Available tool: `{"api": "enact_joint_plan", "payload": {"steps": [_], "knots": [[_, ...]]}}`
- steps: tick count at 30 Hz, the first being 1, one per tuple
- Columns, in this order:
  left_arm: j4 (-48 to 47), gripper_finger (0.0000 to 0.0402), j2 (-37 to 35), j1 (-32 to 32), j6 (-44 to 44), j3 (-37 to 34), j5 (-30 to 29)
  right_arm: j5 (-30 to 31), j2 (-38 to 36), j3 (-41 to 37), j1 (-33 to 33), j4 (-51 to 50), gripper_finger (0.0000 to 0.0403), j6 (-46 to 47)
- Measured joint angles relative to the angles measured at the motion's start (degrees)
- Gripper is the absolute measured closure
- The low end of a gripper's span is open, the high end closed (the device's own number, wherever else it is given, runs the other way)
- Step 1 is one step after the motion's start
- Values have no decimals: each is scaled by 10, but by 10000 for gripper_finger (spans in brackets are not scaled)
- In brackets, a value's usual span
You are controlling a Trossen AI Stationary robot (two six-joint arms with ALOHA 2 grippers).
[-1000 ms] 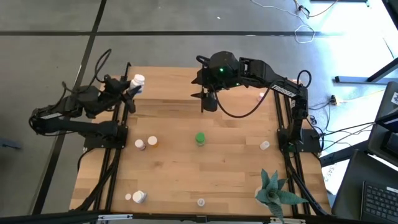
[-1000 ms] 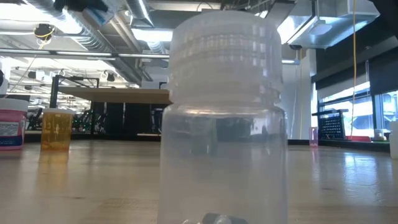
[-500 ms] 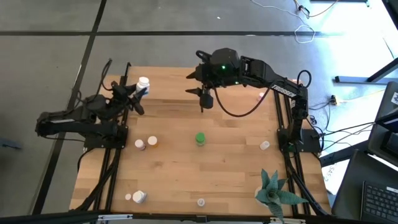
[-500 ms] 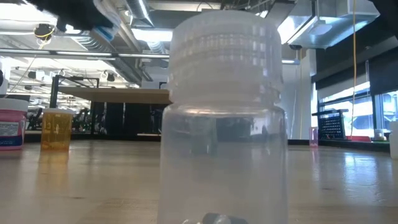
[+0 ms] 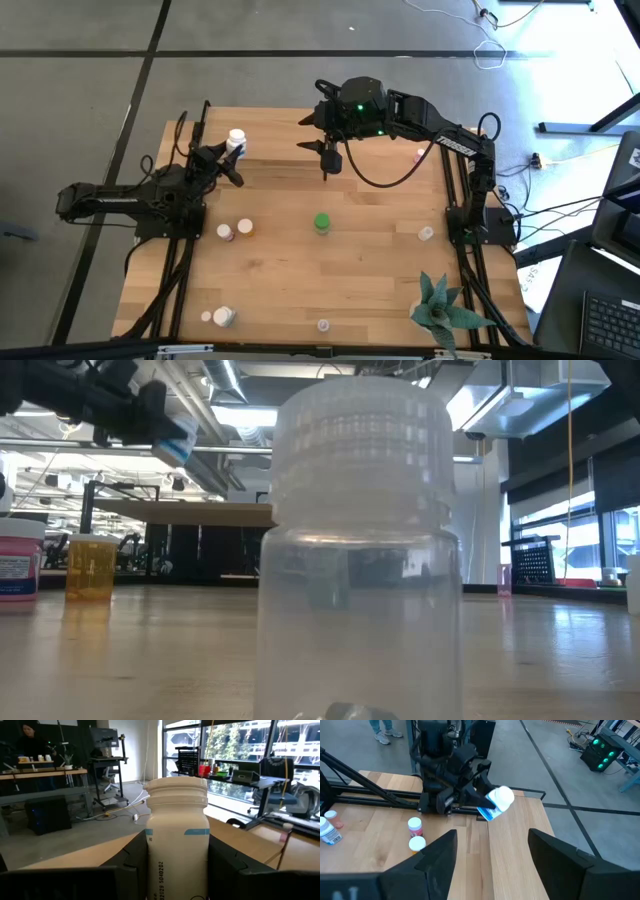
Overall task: Pick and place medicine bottles onto shelf by color
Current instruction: Put the top white pill bottle on the shelf
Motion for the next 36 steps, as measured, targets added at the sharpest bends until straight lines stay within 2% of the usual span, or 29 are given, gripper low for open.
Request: {"api": "enact_joint_plan", "payload": {"steps": [17, 23, 36], "knots": [[1, 278, 0, 40, -30, -61, 0, 0, 0, 0, 0, 0, 157, 0], [6, 278, 0, 54, -41, -83, -20, 0, 0, 0, 0, 0, 157, 0], [-18, 278, 0, 84, -41, -84, -23, 0, 0, 0, -2, 0, 157, 0]]}}
